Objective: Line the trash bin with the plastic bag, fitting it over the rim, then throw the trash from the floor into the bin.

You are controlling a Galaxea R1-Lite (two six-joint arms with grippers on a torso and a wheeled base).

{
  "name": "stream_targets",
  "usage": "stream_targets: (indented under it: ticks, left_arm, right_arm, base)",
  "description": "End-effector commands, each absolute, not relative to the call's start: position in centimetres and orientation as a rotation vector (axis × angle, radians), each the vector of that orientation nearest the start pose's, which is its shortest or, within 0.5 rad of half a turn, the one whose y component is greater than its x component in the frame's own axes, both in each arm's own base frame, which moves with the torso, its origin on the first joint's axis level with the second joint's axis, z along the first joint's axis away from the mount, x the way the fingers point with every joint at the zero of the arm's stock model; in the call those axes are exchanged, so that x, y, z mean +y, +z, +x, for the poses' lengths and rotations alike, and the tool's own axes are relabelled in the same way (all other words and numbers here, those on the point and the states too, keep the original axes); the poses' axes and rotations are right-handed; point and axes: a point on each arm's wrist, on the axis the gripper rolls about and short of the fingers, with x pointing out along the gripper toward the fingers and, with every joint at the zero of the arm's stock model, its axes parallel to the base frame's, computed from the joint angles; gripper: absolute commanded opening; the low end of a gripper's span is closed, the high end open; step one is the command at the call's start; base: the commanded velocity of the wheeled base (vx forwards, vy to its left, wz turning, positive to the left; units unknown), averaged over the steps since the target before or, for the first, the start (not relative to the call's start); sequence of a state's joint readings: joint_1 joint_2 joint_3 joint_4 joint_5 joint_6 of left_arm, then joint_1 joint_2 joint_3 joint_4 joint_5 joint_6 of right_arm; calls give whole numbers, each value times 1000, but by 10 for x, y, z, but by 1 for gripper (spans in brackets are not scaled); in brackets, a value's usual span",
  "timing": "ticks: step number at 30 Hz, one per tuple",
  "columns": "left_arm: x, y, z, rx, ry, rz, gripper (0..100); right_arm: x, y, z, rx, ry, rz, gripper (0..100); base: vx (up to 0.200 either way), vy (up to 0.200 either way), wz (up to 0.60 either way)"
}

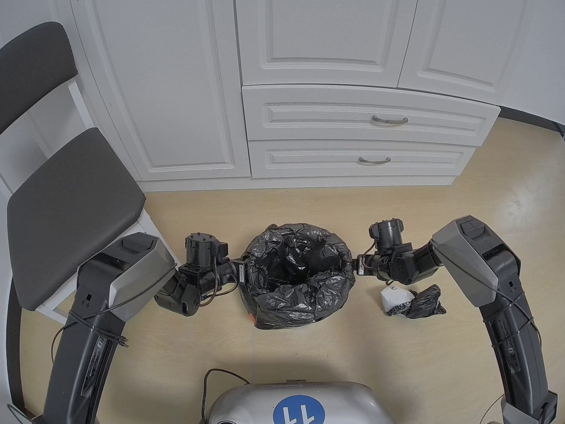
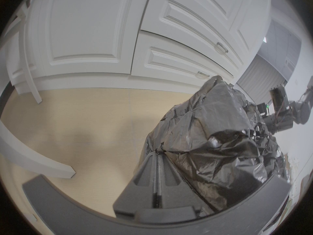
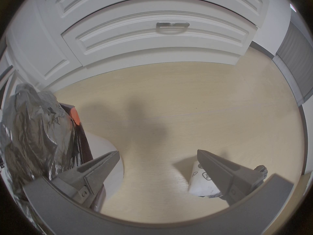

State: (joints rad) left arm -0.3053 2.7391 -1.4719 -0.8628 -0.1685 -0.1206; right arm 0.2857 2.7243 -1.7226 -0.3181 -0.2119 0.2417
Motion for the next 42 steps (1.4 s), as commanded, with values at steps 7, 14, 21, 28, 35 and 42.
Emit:
stream_targets:
  ticks: [7,14,21,28,35,42]
  left_arm:
    - [-158,-77,475,455,-437,-141,0]
    - [-156,-83,475,436,-421,-214,0]
    - [-152,-84,469,447,-413,-241,0]
    - [-141,-79,460,452,-405,-244,100]
    - [-127,-66,440,411,-420,-243,100]
    - [-115,-64,415,448,-412,-189,100]
  right_arm:
    - [136,-50,491,670,-18,60,100]
    - [129,-15,492,615,-26,94,100]
    - [132,31,477,561,-4,109,100]
    - [166,61,446,491,85,106,100]
    - [228,62,400,398,216,78,100]
    - [277,64,401,457,310,-102,100]
  base:
    - [0,0,0]
    - [0,0,0]
    - [0,0,0]
    - [0,0,0]
    - [0,0,0]
    - [0,0,0]
